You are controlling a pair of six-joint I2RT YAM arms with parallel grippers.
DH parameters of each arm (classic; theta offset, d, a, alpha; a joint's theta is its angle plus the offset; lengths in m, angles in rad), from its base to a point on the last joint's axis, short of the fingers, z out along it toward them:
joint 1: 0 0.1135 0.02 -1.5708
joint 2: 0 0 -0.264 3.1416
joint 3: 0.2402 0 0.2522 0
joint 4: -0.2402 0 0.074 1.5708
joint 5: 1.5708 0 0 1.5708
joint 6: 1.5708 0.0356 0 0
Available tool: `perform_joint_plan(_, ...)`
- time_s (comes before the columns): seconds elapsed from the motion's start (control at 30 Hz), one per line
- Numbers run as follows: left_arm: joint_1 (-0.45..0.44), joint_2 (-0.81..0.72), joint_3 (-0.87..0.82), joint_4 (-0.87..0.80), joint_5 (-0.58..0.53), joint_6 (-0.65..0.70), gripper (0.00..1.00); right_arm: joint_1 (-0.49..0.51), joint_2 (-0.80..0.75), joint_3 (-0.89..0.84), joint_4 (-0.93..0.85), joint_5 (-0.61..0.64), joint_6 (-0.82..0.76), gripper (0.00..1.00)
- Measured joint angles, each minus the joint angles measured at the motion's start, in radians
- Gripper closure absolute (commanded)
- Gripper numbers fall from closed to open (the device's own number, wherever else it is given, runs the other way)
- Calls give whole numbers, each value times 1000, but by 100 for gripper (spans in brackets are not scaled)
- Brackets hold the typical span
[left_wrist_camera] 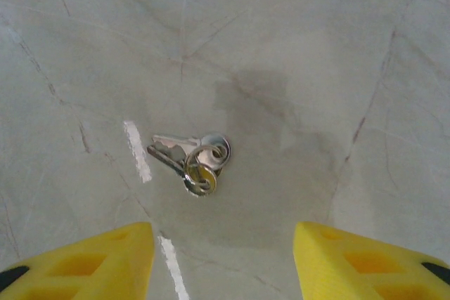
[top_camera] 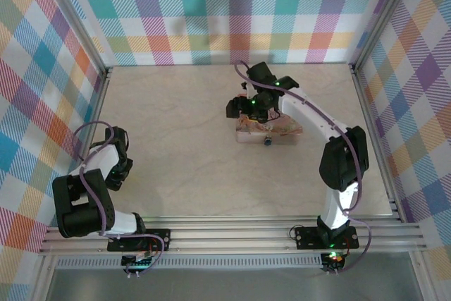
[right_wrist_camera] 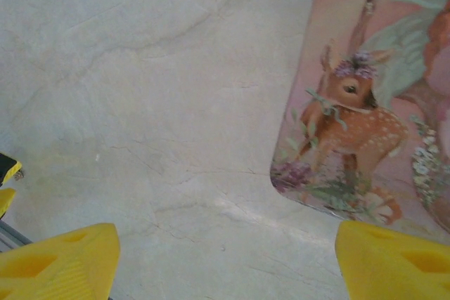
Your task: Unlock a padlock with a key
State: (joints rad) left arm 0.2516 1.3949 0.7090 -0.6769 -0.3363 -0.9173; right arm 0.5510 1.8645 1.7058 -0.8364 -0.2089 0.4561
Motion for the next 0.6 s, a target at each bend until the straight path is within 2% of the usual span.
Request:
perform_joint_plan(0.4, 99, 79, 13, 55, 22, 77, 48, 15, 96, 85, -14, -2, 0, 20)
perform_joint_plan(0.6, 104, 120, 47, 45, 41, 103, 57, 20, 103, 86, -23, -4, 0, 20)
